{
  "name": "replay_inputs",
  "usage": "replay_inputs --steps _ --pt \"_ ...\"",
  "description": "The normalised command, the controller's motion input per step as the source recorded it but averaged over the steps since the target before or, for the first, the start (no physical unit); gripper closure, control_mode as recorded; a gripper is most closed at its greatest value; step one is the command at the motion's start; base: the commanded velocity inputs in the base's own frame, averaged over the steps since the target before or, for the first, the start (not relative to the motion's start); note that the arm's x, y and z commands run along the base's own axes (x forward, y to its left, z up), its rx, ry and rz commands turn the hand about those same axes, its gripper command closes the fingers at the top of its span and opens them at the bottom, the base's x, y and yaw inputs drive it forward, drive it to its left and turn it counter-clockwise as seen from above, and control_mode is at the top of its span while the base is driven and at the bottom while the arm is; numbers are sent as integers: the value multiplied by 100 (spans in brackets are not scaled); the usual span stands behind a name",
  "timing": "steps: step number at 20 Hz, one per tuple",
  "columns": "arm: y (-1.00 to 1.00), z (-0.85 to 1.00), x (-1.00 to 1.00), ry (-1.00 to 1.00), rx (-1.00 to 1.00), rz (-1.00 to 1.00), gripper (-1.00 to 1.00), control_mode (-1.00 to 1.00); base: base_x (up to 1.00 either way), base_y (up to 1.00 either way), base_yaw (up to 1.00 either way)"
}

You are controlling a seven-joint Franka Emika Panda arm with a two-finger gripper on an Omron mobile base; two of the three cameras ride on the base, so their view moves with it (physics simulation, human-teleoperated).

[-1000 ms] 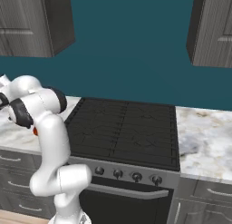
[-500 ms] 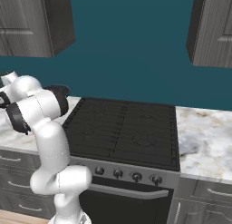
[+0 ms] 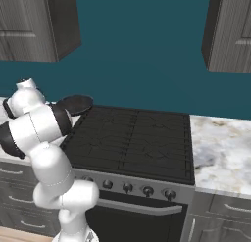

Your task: Place the pan on the rear right burner on the stove. Then place the tomato and the onion in the pan and turn on the rear right burner.

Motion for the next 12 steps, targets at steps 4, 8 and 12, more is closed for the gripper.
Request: replay_inputs --steps 4,8,12 --pt "-76 4 1 0 2 -9 100 -100 0 0 0" --pt "-64 3 8 0 1 -11 100 -100 0 0 0" --pt "-56 3 12 0 0 -12 100 -100 0 0 0"
